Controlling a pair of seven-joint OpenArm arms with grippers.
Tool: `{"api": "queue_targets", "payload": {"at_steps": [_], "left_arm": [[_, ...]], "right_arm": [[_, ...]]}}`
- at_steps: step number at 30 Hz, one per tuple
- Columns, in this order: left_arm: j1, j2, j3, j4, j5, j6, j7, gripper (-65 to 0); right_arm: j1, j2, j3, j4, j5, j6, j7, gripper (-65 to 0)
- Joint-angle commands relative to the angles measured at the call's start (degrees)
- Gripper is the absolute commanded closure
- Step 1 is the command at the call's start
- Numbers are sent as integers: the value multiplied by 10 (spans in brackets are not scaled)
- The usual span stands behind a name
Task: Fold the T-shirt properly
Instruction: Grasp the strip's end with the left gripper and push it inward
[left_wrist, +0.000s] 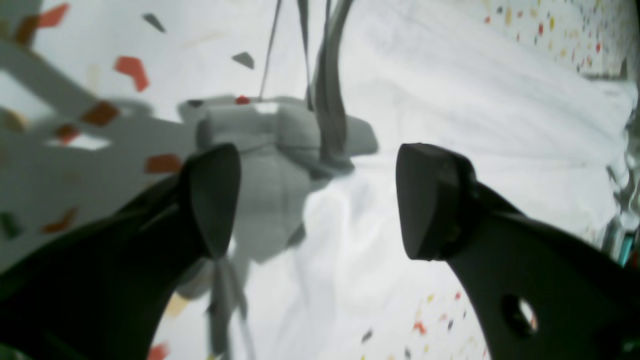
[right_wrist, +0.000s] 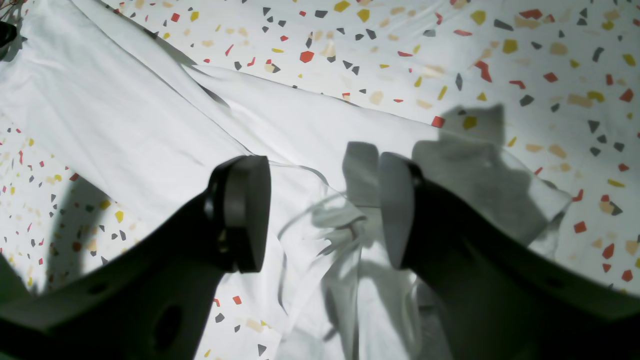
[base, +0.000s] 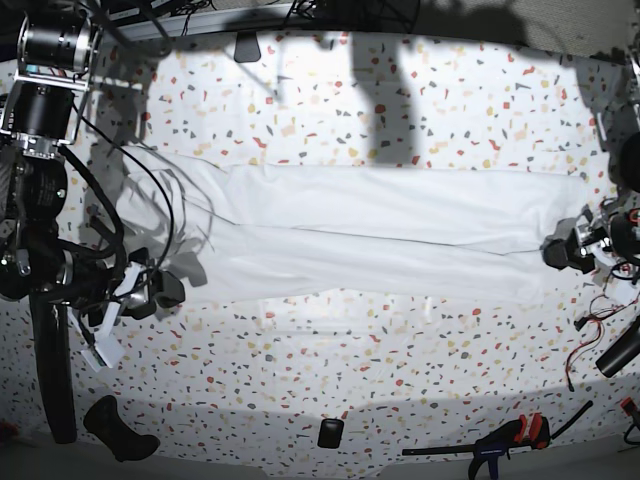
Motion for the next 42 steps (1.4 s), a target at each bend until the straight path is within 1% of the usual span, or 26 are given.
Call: {"api": "queue_targets", "payload": {"at_steps": [1,4,6,9,13,15,22,27,29,31,33,35,36,38,42], "left_arm": [[-7,-5,-3,9,1,-5,-17,-455],[9,15,-3,8,37,-5,-56,-455],[13,27,-3,8,39,-5,-55,-455],[7,35,-3,9,29,-5,-34,-455],[-7,35,-4,9,-47,-5,39,-455],[-15,35,-4,9,-56,-5,48,-455],[-24,21,-4,9,-53,-5,26,-455],[-41,-12,-4,9,-48,-5,4,-455],[-56,-29,-4,9,-26,-5,-10,-455],[-68,-42,-4,9,15,-5,-38,-455],[-70,-47,-4,9,77,-5,-87,-455],[-66,-43,-4,9,146,-5,-128,-455],[-61,-40,-4,9,164,-5,-135,-455],[-51,-30,-4,9,174,24,-126,-455],[-26,-5,-4,9,173,28,-107,-455]], "right_arm": [[14,9,4,10,11,5,11,-340],[14,9,4,10,11,5,11,-340],[14,9,4,10,12,5,11,-340],[14,9,4,10,11,5,11,-340],[14,9,4,10,11,5,11,-340],[14,9,4,10,11,5,11,-340],[14,9,4,10,11,5,11,-340],[14,9,4,10,11,5,11,-340],[14,9,4,10,11,5,11,-340],[14,9,4,10,11,5,11,-340],[14,9,4,10,11,5,11,-340],[14,9,4,10,11,5,11,-340],[14,9,4,10,11,5,11,-340],[14,9,4,10,11,5,11,-340],[14,9,4,10,12,5,11,-340]]}}
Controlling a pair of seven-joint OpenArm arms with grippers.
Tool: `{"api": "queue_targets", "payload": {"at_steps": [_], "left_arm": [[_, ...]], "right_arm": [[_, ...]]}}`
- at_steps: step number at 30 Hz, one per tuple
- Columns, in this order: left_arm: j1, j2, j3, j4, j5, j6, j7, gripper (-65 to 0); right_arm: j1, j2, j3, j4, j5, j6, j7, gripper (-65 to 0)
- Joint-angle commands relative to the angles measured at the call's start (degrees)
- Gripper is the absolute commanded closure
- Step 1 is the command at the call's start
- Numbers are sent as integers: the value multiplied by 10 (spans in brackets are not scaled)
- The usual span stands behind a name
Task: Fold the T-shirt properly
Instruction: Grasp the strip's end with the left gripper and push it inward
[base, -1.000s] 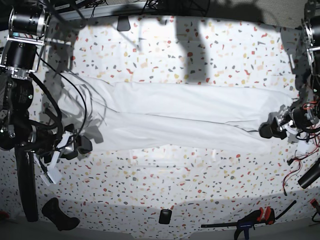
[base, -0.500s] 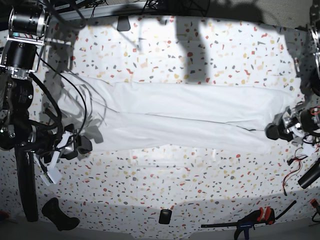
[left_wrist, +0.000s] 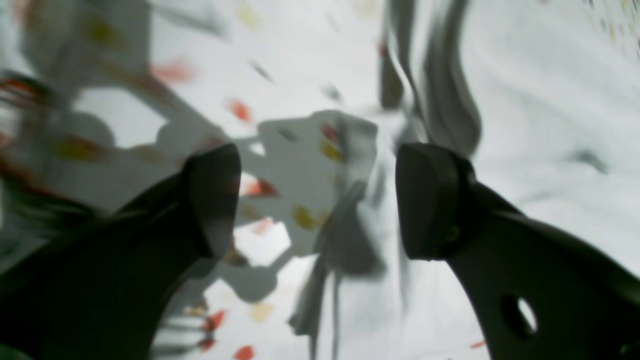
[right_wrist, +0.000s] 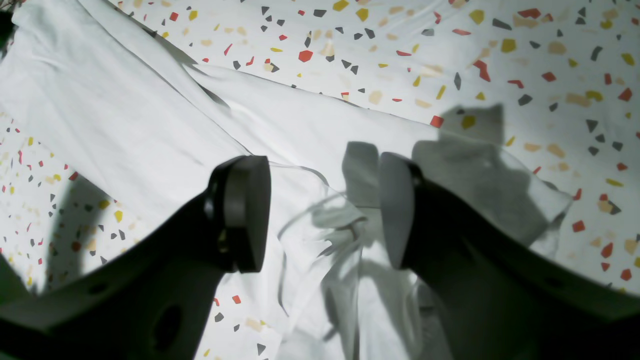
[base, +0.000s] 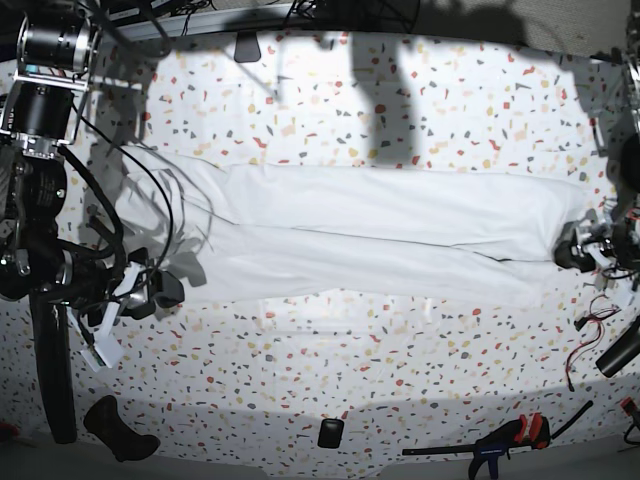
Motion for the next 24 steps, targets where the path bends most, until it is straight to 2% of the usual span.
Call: {"api": "queue_targets", "payload": {"at_steps": [1,5,8,10,12,20,24], "left_arm": [[-9,-7,-2,7,-8,-2,5,-455],[3,13,-2,7,-45,-2,58,-455],[3,21,-2,7,-134,-20,146,-455],[3,22,-2,7,-198,-34,176,-455],[3,22,-2,7,-226,-35,179,-455],[1,22,-2,7,-232,-35,161,-455],[1,22,-2,7,-268,-35,150,-455]], "right_arm": [[14,8,4,10,11,5,11,-340],[14,8,4,10,11,5,11,-340],[14,8,4,10,11,5,11,-340],[14,8,4,10,11,5,11,-340],[14,8,4,10,11,5,11,-340],[14,8,4,10,11,5,11,-340],[14,8,4,10,11,5,11,-340]]}}
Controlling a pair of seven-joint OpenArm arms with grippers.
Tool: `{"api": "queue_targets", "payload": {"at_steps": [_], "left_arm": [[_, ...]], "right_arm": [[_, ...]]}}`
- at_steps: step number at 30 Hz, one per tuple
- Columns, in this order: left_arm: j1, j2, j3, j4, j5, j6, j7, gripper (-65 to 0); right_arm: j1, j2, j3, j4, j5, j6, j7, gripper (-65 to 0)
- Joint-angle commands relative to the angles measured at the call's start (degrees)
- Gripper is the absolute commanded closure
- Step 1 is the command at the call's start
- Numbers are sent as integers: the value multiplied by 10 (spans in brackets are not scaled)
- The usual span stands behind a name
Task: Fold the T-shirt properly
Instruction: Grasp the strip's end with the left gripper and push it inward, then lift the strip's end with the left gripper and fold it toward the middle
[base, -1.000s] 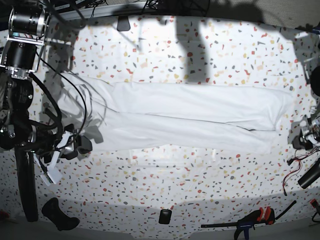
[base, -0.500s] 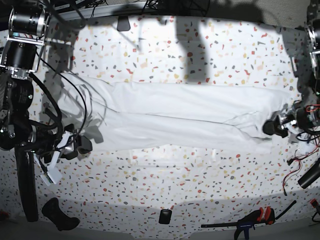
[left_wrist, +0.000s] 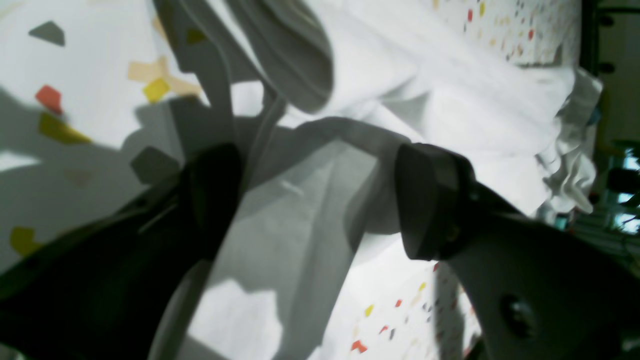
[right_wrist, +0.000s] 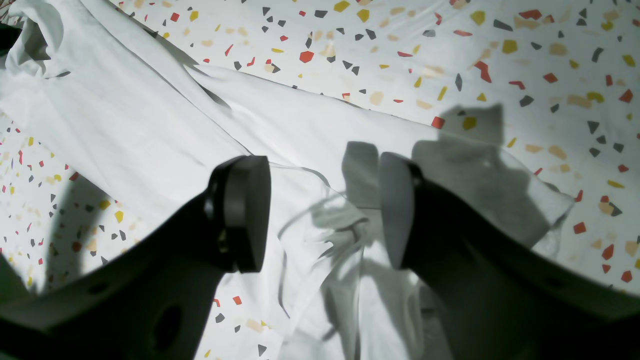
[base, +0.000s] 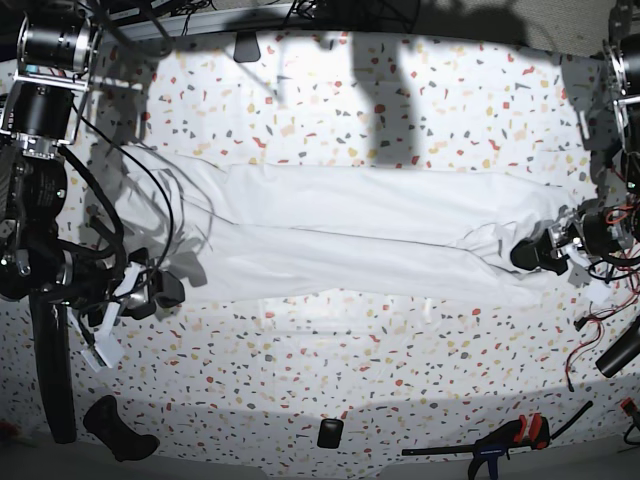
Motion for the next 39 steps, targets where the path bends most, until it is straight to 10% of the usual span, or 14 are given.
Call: {"api": "queue_targets", "payload": {"at_steps": [1,24,39], "left_arm": [[-13,-10,-1,6,-25,-4,-10,-455],[-13,-8,-1,6,-41,-4,-92,-455],[-15,33,-1,6,78,-4,-118,-433]], "right_arm": [[14,8,4,10,11,5,11,-340],[14,8,4,10,11,5,11,-340],[14,8,4,10,11,5,11,-340]]}}
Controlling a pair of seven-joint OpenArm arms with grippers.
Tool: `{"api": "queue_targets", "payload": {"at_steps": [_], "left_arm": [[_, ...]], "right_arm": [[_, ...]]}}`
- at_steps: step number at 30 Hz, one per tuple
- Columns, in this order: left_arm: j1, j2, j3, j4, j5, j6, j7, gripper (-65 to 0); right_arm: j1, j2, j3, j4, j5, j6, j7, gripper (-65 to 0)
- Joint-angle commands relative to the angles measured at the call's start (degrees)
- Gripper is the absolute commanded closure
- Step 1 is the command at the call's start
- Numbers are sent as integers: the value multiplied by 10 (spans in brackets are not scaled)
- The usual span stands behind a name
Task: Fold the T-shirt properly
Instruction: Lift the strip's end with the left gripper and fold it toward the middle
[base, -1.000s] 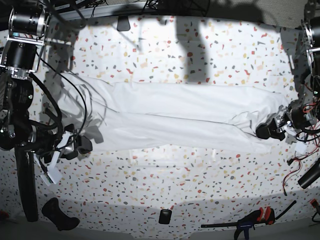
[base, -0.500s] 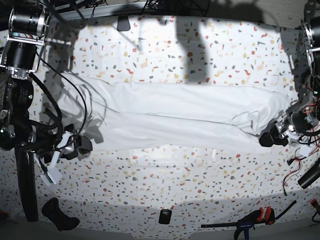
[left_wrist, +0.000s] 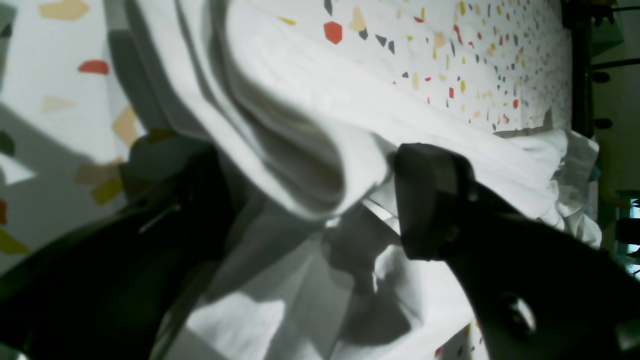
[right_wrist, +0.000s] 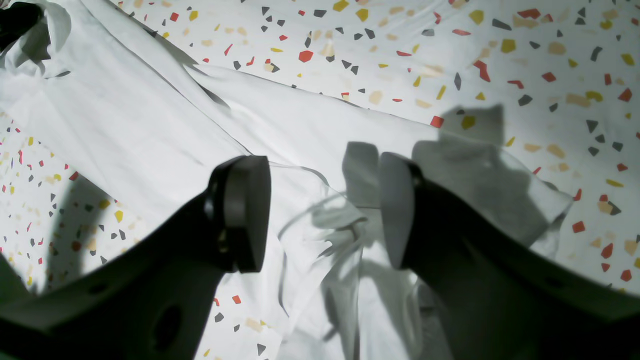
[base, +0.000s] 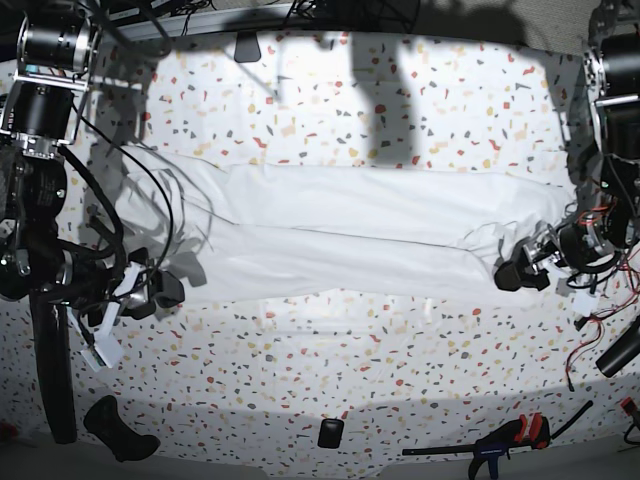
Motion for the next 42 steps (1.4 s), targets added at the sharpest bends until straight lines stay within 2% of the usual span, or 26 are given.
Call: {"api": "queue_targets", "payload": {"at_steps": [1,3,4,7,11,15,18,22,25,28,33,38,40,42], "left_arm": [[-14,-16,-1,6,-2,-4,12,-410],[-14,-29,-1,6,-2,-4,24,-333],[-14,-36,-1,6,-2,-4,26,-273],[-14,-59,-1,6,-19,-4,28,0],[-20,-82,-1,6,-118,-4,48,0],[-46,-82,-1,9,-189,-4,146,0],[-52,-75,-1,23,-202,-4,165,0],[-45,-55,-1,68,-153,-1,165,0],[-35,-25,-1,120,-116,17,165,0],[-21,18,-1,186,-70,44,164,0],[13,101,-1,303,11,85,160,0],[54,181,0,363,88,105,147,0],[73,210,0,362,131,106,128,0],[101,236,0,361,206,106,84,0]], "right_arm": [[14,8,4,10,11,5,11,-340],[14,8,4,10,11,5,11,-340],[14,8,4,10,11,5,11,-340],[14,8,4,10,11,5,11,-340],[14,8,4,10,11,5,11,-340],[14,8,4,10,11,5,11,-340],[14,8,4,10,11,5,12,-340],[16,8,4,10,12,5,12,-340],[19,8,4,10,12,5,24,-340],[24,8,4,10,11,5,46,-340],[45,8,4,10,12,5,44,-340],[54,8,4,10,12,5,41,-340],[54,8,4,10,12,5,40,-340],[54,8,4,10,12,5,37,-340]]}}
